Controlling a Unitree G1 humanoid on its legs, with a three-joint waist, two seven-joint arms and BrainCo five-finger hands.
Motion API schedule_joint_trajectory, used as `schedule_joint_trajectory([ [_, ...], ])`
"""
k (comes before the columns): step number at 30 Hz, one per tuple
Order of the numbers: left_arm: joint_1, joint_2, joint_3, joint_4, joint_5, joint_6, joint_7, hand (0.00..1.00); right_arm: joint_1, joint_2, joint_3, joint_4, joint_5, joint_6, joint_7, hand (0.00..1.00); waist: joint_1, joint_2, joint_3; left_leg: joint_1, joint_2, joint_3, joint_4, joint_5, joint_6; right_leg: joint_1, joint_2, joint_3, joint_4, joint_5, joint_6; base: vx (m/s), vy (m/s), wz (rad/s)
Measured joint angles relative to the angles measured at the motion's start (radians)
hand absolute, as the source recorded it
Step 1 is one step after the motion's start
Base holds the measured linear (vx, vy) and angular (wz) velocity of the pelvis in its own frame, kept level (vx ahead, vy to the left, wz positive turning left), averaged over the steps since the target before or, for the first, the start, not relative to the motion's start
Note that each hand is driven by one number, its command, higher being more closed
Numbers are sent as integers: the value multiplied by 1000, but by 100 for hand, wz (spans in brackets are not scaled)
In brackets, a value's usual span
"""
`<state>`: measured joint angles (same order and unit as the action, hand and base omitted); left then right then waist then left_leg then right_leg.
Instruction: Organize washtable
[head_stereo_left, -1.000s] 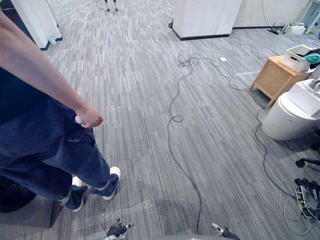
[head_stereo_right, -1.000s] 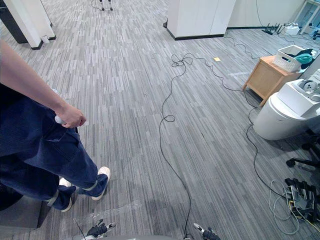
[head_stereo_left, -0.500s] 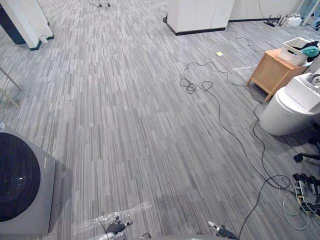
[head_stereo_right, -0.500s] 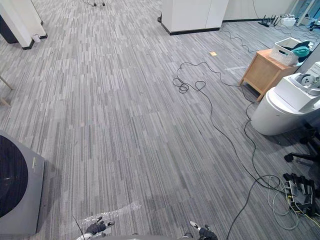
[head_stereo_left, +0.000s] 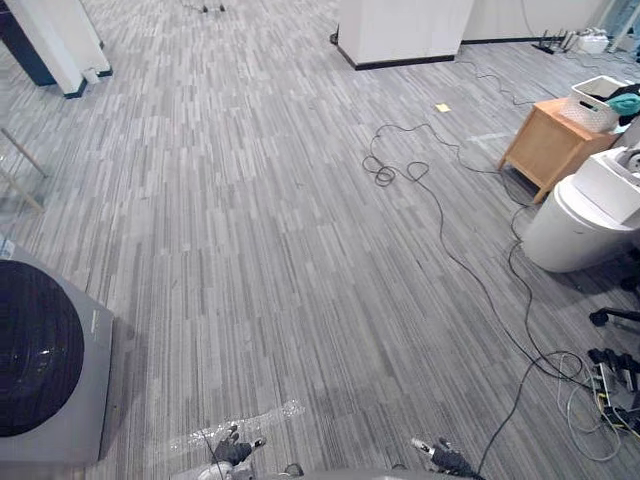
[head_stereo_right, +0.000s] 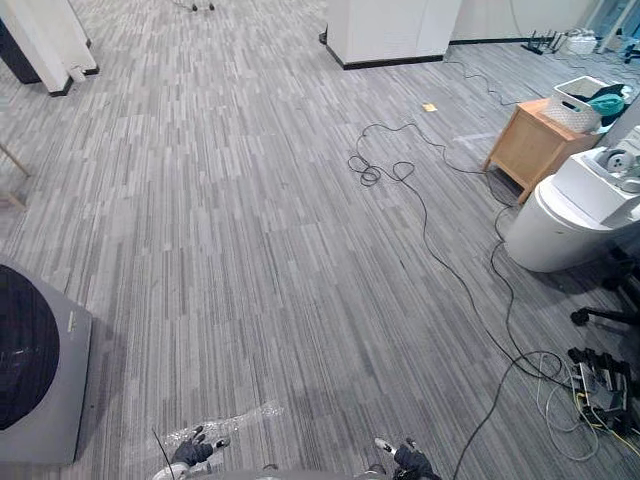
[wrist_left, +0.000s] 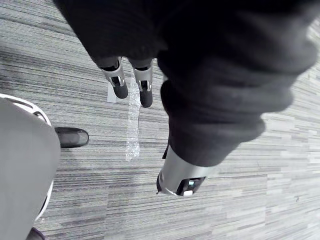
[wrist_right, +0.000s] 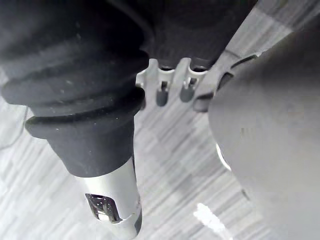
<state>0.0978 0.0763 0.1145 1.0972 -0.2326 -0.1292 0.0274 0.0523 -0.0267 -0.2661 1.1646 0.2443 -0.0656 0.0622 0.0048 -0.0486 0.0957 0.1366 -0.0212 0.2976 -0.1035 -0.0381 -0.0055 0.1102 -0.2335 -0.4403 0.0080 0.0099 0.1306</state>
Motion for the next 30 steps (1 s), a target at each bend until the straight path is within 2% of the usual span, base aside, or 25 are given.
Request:
schedule_joint_trajectory([
  [2,0,-1,-4,-2,9,1,0,0,-2,-4,0,-4,-32,0,0,0,-4,-5,5,8,-14,-23,0,-22,24,-20,-38,-21,111,-50,-1,25,33,48],
  [3,1,-5,-9,-5,9,2,1,0,-3,-9,2,-12,-49,0,1,0,-7,6,9,25,-11,-33,0,-34,40,-59,-71,-27,246,-70,-23,85,65,33],
  [4,3,-2,-24,-9,9,2,1,0,-3,-13,12,-32,-64,-10,-3,0,-9,10,15,48,-12,-42,0,-45,55,-122,-115,-15,421,-65,-53,103,54,16],
  [5,3,-1,-28,-10,10,3,1,0,-5,-18,11,-47,-68,-15,-5,0,-11,13,21,65,-10,-53,1,-52,63,-162,-135,1,525,-55,-74,105,47,2],
  [6,3,2,-37,-10,11,6,1,0,-7,-23,10,-59,-67,-19,-8,0,-14,24,30,90,0,-52,6,-60,73,-214,-140,33,610,-108,-74,194,65,-2],
  [7,2,12,-44,-8,22,12,1,0,-4,-22,11,-73,-64,-20,-12,0,-20,33,28,106,25,-53,7,-73,63,-262,-118,31,642,-177,-57,187,78,3],
  [8,0,14,-46,-5,33,14,0,0,0,-21,11,-76,-55,-20,-16,0,-21,37,27,107,41,-54,6,-77,51,-298,-99,22,626,-191,-48,232,124,9],
  [10,-11,17,-44,-7,45,14,-2,0,6,-18,7,-91,-27,-42,-16,0,-18,22,42,119,51,-65,8,-97,22,-373,-84,-2,493,-168,-31,290,134,15],
  [12,-20,15,-44,-5,61,25,-2,0,-1,-19,5,-91,-8,-43,-16,0,-21,23,51,144,56,-69,9,-113,-3,-396,-69,-31,322,-90,-6,388,62,21],
  [13,-23,15,-45,-4,75,28,-2,0,-2,-18,4,-91,1,-45,-15,0,-22,22,59,175,54,-75,9,-134,-36,-395,-61,-39,234,-34,-6,351,-15,29],
  [14,-23,15,-45,-4,83,30,-2,0,-4,-18,3,-93,3,-45,-15,0,-26,21,63,195,53,-81,9,-150,-60,-396,-59,-46,210,-9,-12,530,-104,62],
  [15,-19,14,-46,2,108,32,-4,0,-5,-18,-2,-99,4,-45,-12,0,-43,23,62,229,61,-99,10,-180,-106,-407,-54,-30,250,-7,-23,452,-141,66],
  [16,-16,13,-46,1,113,32,-5,0,-6,-17,-2,-106,5,-44,-9,0,-48,27,61,234,72,-105,19,-201,-130,-418,-43,-16,287,-7,-41,467,-183,69],
  [17,-14,12,-44,-1,114,33,-6,0,-4,-16,-2,-114,7,-43,-3,0,-49,30,60,227,83,-111,53,-225,-135,-427,-29,-13,324,-14,-65,519,-339,56],
  [18,-18,2,-34,-24,114,33,-1,0,-13,-20,7,-107,11,-35,4,0,-40,32,63,166,109,-96,246,-272,-148,-425,6,5,368,-23,-107,535,-362,31],
  [20,-8,-28,-33,-58,108,34,-2,0,-30,-39,31,-103,7,-23,4,0,-38,75,56,23,216,-47,581,-243,-177,-379,66,2,332,-48,-126,651,-386,-29],
  [21,-12,-48,-32,-59,109,36,4,0,-32,-63,64,-109,-7,-18,6,0,-38,120,65,-59,290,-26,799,-149,-160,-341,123,7,299,-61,-139,624,-293,-66],
  [22,-15,-57,-31,-64,110,36,8,0,-33,-71,78,-108,-10,-14,5,0,-37,131,71,-98,320,-21,890,-73,-160,-316,145,21,278,-67,-143,627,-219,-84],
  [23,-24,-55,-32,-67,110,36,13,0,-46,-75,75,-89,-11,-11,1,0,-34,134,89,-142,355,-12,1035,-90,-139,-242,177,55,221,-73,-144,507,-163,-68],
  [24,-30,-52,-33,-68,111,36,17,0,-49,-76,75,-79,-13,-5,2,0,-33,128,99,-153,355,0,1083,-113,-120,-196,182,72,190,-72,-144,606,-172,-69],
  [25,-34,-52,-34,-80,112,34,19,0,-47,-73,78,-66,-21,1,3,0,-29,108,111,-182,350,30,1136,-153,-107,-102,181,102,124,-74,-146,664,-137,-54],
  [26,-34,-35,-36,-112,119,31,20,0,-48,-67,90,-58,-30,5,4,0,-15,88,114,-234,338,65,1141,-184,-83,-25,175,150,69,-93,-151,543,-101,-48],
  [27,-34,-33,-38,-131,122,29,20,0,-50,-66,102,-50,-37,6,6,0,-9,80,113,-272,331,73,1125,-202,-81,0,171,174,50,-105,-150,616,4,-56],
  [28,-34,-33,-43,-162,131,24,20,0,-59,-66,125,-38,-57,11,9,0,9,78,113,-352,330,97,1047,-232,-74,30,167,197,31,-104,-144,495,120,-74],
  [30,-33,-18,-47,-191,150,12,21,0,-81,-47,127,-30,-70,13,18,0,26,57,123,-437,292,118,808,-227,-80,66,129,222,21,-128,-108,538,180,-88],
])
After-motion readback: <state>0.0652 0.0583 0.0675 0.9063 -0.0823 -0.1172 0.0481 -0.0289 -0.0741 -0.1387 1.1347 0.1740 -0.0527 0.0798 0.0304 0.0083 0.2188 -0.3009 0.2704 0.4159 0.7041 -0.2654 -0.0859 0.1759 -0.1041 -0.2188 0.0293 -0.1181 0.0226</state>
